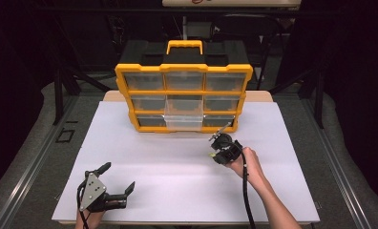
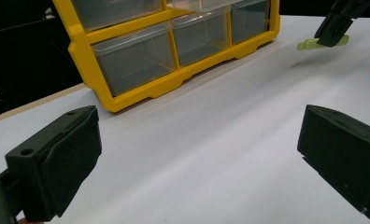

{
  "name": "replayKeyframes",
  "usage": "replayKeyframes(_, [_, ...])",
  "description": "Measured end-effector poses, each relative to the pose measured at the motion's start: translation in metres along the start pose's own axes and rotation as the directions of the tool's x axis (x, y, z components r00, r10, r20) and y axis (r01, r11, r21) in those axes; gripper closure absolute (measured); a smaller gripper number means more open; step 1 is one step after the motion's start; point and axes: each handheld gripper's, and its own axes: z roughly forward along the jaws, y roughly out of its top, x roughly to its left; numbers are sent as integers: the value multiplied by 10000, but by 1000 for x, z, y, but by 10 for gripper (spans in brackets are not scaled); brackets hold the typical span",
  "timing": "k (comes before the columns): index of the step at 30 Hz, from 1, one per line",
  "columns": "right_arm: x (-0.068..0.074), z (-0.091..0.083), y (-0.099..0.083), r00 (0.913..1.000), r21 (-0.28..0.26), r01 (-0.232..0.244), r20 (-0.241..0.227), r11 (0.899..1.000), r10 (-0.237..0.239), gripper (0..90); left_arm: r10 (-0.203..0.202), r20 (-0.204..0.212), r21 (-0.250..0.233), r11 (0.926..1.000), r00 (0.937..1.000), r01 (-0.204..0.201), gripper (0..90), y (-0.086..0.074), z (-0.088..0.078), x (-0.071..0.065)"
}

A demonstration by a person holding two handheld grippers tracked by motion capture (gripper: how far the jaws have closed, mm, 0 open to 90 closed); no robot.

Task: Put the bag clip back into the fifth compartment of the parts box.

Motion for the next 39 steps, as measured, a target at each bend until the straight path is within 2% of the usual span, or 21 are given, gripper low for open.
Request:
replayKeyframes(3, [-3, -1, 2, 10000, 230, -15, 28, 9997, 14, 802, 3, 3, 6, 10000, 10000, -3, 0, 0, 0, 0])
replayKeyframes(4, [-4, 0, 3, 10000, 65, -39, -83, 10000, 39, 801, 1, 2, 4, 10000, 10000, -1, 0, 0, 0, 0])
replayKeyframes(6, [-4, -2, 4, 10000, 263, -95, 22, 9996, 95, 801, 10, 3, 5, 10000, 10000, -10, 0, 0, 0, 0])
replayKeyframes(9, [-7, -2, 5, 9999, 149, -108, 42, 9998, 107, 801, 1, 0, -2, 10000, 10000, -1, 0, 0, 0, 0])
replayKeyframes(10, [-8, -3, 6, 9999, 313, -77, 79, 9995, 74, 801, -5, 4, -8, 10000, 10000, 5, 0, 0, 0, 0])
replayKeyframes(13, [-10, -3, 9, 9999, 160, -129, 88, 9998, 128, 801, 13, 10, 6, 10000, 10000, -13, 0, 0, 0, 0])
replayKeyframes(15, [-12, -6, 11, 9998, 462, -37, 206, 9989, 28, 802, 3, 10, -4, 10000, 10000, -3, 0, 0, 0, 0])
replayKeyframes(17, [-14, -6, 12, 9995, 317, -103, 288, 9994, 94, 802, 8, 9, -2, 10000, 10000, -8, 0, 0, 0, 0])
replayKeyframes(19, [-16, -7, 14, 9997, 455, -128, 216, 9989, 118, 802, 6, 15, -10, 10000, 10000, -6, 0, 0, 0, 0])
replayKeyframes(21, [-17, -7, 15, 9996, 308, -237, 159, 9992, 233, 802, 11, 15, -1, 10000, 10000, -11, 0, 0, 0, 0])
replayKeyframes(30, [-24, -12, 22, 9993, 374, -253, 266, 9990, 244, 802, 17, 16, 2, 10000, 10000, -17, 0, 0, 0, 0])
replayKeyframes(31, [-25, -12, 23, 9994, 255, -225, 254, 9994, 218, 802, 18, 13, 3, 10000, 10000, -18, 0, 0, 0, 0])
replayKeyframes(35, [-27, -16, 26, 9993, 608, -223, 312, 9979, 204, 801, 16, 20, 1, 10000, 10000, -16, 0, 0, 0, 0])
replayKeyframes(39, [-29, -16, 27, 9993, 514, -324, 216, 9982, 313, 802, 13, 20, -1, 10000, 10000, -13, 0, 0, 0, 0])
